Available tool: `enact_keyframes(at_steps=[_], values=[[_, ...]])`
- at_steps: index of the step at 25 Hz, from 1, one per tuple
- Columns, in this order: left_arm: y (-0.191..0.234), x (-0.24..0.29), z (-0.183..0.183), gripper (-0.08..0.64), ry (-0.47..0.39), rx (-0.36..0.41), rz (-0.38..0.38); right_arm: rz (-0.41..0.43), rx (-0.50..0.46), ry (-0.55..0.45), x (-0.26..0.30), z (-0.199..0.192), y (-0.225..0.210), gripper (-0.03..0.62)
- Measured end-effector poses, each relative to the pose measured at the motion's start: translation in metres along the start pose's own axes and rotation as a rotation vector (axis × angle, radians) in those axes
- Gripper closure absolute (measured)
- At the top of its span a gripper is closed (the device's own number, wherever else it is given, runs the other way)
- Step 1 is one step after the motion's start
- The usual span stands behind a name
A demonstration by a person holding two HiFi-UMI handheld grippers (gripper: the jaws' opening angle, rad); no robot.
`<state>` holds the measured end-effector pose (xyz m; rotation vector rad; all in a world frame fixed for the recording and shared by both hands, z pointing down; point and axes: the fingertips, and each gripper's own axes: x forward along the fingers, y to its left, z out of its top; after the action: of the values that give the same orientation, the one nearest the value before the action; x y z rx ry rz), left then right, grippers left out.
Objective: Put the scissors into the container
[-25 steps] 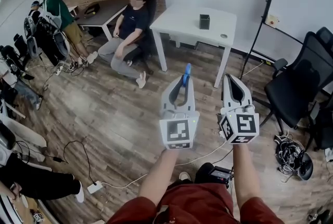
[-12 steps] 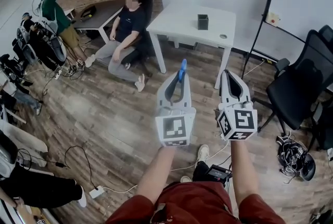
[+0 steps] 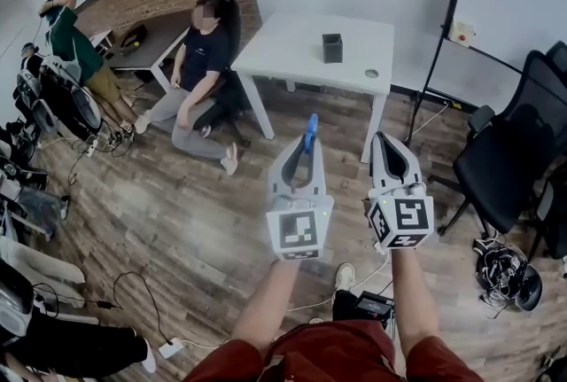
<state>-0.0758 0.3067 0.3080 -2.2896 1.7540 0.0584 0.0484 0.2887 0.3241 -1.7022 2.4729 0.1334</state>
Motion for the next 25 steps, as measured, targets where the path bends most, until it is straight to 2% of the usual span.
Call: enact_keyframes(at_steps=[10, 14, 18, 21, 25], values=[[-0.006, 0.11, -0.014, 0.512, 0.005, -0.014, 0.001, -0.003, 0.023, 0.006, 0.082, -0.012, -0.072, 0.584], [-0.001, 0.153, -0.005, 0.512, -0.002, -0.054, 0.032, 0.015, 0.01, -0.004, 0.119, -0.007, -0.092, 0.584], [0.0, 0.183, -0.005, 0.512, -0.018, -0.003, 0.031, 0.025, 0.029, -0.013, 0.144, -0.007, -0.112, 0.584], [0.0, 0.203, -0.006, 0.512, -0.018, -0.019, 0.045, 0.036, 0.024, -0.011, 0.161, -0.01, -0.123, 0.584], [0.003, 0.229, -0.009, 0.512, -0.027, 0.009, 0.032, 0.033, 0.024, -0.006, 0.182, -0.016, -0.133, 0.584]])
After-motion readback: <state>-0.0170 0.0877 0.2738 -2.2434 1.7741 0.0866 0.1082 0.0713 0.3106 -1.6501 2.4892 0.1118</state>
